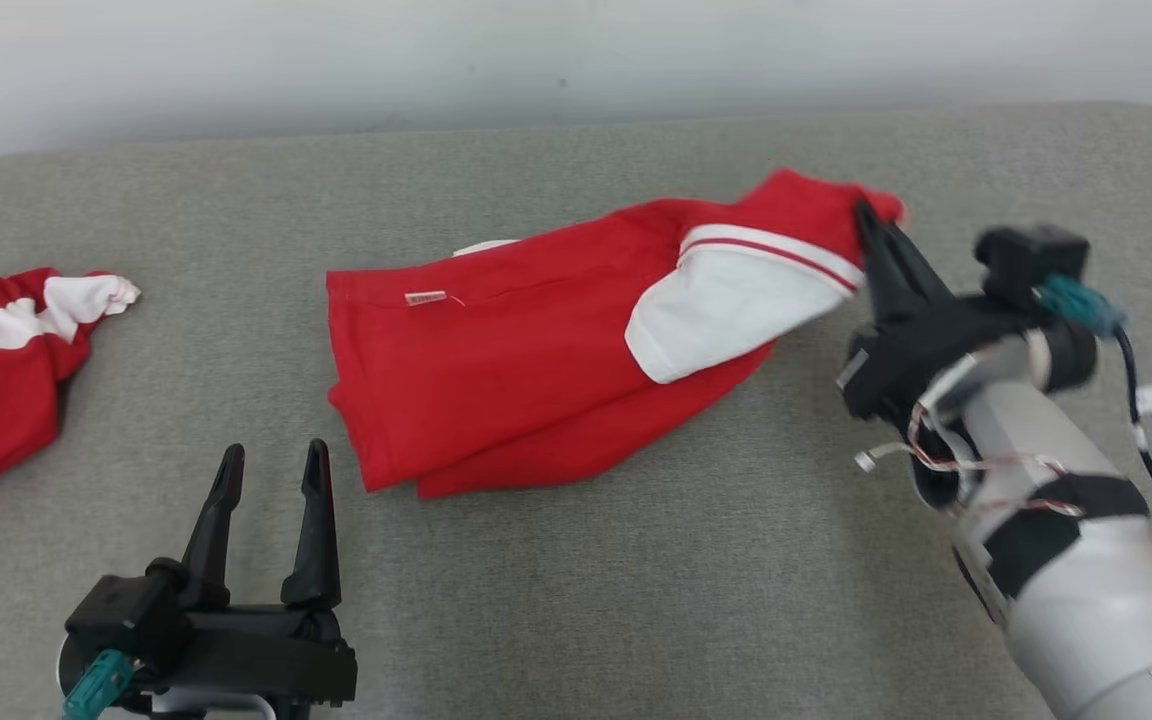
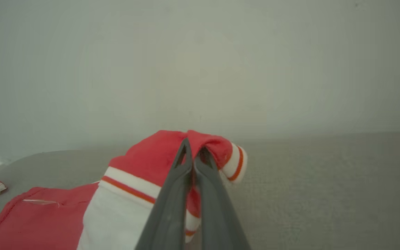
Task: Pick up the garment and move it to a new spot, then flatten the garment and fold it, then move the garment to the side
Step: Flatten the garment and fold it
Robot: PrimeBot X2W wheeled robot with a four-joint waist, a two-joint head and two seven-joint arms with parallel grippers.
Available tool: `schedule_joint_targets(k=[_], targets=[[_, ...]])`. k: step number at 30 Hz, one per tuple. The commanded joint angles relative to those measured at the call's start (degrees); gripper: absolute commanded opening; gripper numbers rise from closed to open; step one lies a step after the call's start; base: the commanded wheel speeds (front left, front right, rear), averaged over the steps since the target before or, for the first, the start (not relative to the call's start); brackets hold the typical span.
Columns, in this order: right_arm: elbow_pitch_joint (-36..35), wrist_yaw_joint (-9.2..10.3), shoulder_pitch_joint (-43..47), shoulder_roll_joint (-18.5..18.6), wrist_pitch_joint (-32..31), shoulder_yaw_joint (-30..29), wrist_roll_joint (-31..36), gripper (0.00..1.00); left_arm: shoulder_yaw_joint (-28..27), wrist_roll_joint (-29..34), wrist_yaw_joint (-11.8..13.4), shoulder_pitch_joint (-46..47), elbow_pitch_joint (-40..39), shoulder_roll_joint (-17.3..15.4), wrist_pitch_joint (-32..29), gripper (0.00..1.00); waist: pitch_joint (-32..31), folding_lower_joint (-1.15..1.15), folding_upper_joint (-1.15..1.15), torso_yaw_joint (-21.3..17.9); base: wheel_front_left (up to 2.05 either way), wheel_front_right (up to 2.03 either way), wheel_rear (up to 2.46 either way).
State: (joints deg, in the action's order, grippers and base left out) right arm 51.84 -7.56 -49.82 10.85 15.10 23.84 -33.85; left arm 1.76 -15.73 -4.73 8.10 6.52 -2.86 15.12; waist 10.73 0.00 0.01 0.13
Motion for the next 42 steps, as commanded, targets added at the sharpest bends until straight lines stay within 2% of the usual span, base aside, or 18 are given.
schedule_joint_targets(k=[1, 8, 16, 21, 24, 31, 34, 38, 42], targets=[[-0.3, 0.14, 1.1, 0.5, 0.1, -0.7, 0.7, 0.0, -0.2, 0.3, -0.1, 0.7, -0.1, 0.0, 0.1, 1.0, 0.5, 0.0, -0.01, -0.9, 0.0, 0.0, 0.0], [-1.5, 0.14, 10.0, 2.8, 0.1, -7.7, 3.3, 0.0, -0.7, 0.8, -0.2, 0.9, -0.3, 0.0, 0.1, 1.0, 0.8, 0.0, -0.01, -2.3, 0.0, 0.0, 0.0], [0.2, 0.14, 12.1, 3.6, -0.6, -13.0, 5.4, 0.0, -0.4, 1.0, -0.6, 1.0, 0.2, 0.0, 0.1, 1.0, 0.4, 0.0, -0.01, -2.5, 0.0, 0.0, 0.0], [-2.7, 0.14, 13.2, 4.1, -3.6, -15.8, 6.2, 0.0, -0.6, 0.9, -0.7, 0.1, 0.3, 0.0, 0.1, 1.0, -0.4, 0.0, -0.01, -1.9, 0.0, 0.0, 0.0], [-6.1, 0.14, 15.6, 5.2, -5.9, -17.6, 8.9, 0.0, -0.6, 0.8, -0.7, -0.4, 0.3, 0.0, 0.1, 1.0, -1.0, 0.0, -0.01, -1.6, 0.0, 0.0, 0.0], [-14.8, 0.14, 21.8, 3.7, -12.7, -24.1, 14.1, 0.0, -0.1, 0.7, -0.7, -1.3, 0.2, 0.0, 0.1, 1.0, -1.7, 0.0, -0.01, -1.1, 0.0, 0.0, 0.0], [-17.6, 0.15, 22.8, 1.6, -15.7, -26.3, 16.7, 0.0, -0.1, 0.9, -0.8, -1.3, 0.1, 0.0, 0.1, 1.0, -1.7, 0.0, -0.01, -0.9, 0.0, 0.0, 0.0], [-17.3, 0.15, 20.2, 0.0, -18.9, -27.1, 20.0, 0.0, 0.3, 1.1, -1.0, -0.9, 0.3, 0.0, 0.1, 1.0, -1.2, 0.0, -0.01, -0.2, 0.0, 0.0, 0.0], [-11.7, 0.15, 15.4, -1.6, -18.1, -28.4, 24.2, 0.0, 1.2, 1.4, -1.3, 0.1, 0.7, 0.0, 0.1, 1.0, -0.5, 0.0, -0.01, 1.5, 0.0, 0.0, 0.0]])
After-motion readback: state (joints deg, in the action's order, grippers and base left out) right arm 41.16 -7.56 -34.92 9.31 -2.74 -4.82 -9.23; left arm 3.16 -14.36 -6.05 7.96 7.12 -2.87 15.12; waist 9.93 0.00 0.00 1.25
